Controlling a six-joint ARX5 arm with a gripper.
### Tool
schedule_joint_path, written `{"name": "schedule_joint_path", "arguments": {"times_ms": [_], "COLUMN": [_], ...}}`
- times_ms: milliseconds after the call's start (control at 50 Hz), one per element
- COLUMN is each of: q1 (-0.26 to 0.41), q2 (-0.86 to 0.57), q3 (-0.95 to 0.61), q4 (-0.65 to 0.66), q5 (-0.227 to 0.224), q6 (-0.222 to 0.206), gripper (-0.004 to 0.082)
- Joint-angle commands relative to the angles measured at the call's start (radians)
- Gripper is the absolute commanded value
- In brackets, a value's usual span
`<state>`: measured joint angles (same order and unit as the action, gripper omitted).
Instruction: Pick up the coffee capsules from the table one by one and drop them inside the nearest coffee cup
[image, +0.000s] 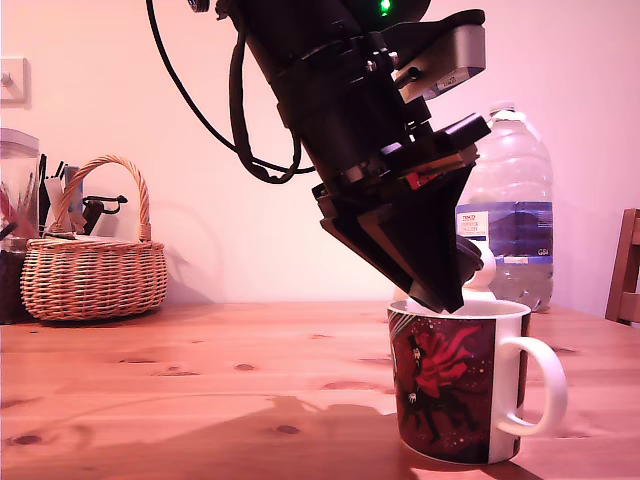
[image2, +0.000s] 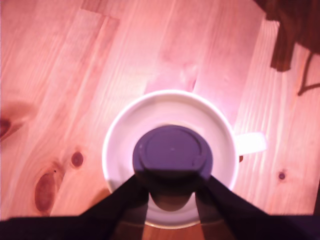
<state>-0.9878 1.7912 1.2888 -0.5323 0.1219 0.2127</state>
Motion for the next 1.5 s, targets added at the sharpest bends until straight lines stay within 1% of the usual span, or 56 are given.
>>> {"name": "schedule_joint_path", "arguments": {"times_ms": [0, 20, 60, 80, 100, 120, 440, 540, 640, 700, 760, 820, 840, 900, 940, 960, 980, 1160, 1320, 1400, 1480], "q1": [-0.004, -0.004, -0.003, -0.003, -0.003, -0.003, -0.003, -0.003, 0.012, 0.026, 0.040, 0.051, 0.055, 0.070, 0.079, 0.084, 0.089, 0.131, 0.178, 0.196, 0.208], "q2": [0.018, 0.018, 0.018, 0.018, 0.018, 0.018, 0.017, 0.015, 0.004, -0.011, -0.029, -0.047, -0.054, -0.076, -0.089, -0.096, -0.102, -0.134, -0.140, -0.140, -0.140], "q3": [0.006, 0.006, 0.006, 0.006, 0.006, 0.006, 0.006, 0.006, 0.006, 0.006, 0.005, 0.005, 0.005, 0.005, 0.005, 0.005, 0.005, 0.005, 0.005, 0.005, 0.005], "q4": [0.009, 0.010, 0.013, 0.013, 0.014, 0.015, 0.017, 0.023, 0.032, 0.034, 0.039, 0.044, 0.046, 0.048, 0.050, 0.050, 0.051, 0.063, 0.063, 0.064, 0.068], "q5": [-0.002, -0.003, -0.031, -0.032, -0.048, -0.053, -0.052, -0.052, -0.052, -0.053, -0.052, -0.051, -0.051, -0.040, -0.029, -0.026, -0.021, -0.016, 0.013, 0.035, 0.038], "q6": [0.006, 0.006, 0.005, 0.005, 0.005, 0.005, 0.005, 0.005, 0.005, 0.005, 0.005, 0.005, 0.005, 0.005, 0.005, 0.005, 0.005, -0.006, -0.006, -0.006, -0.006], "gripper": [0.0510, 0.0577, 0.0678, 0.0712, 0.0734, 0.0752, 0.0755, 0.0743, 0.0739, 0.0688, 0.0566, 0.0383, 0.0292, 0.0084, -0.0010, -0.0029, -0.0016, -0.0019, -0.0019, -0.0019, -0.0019]}}
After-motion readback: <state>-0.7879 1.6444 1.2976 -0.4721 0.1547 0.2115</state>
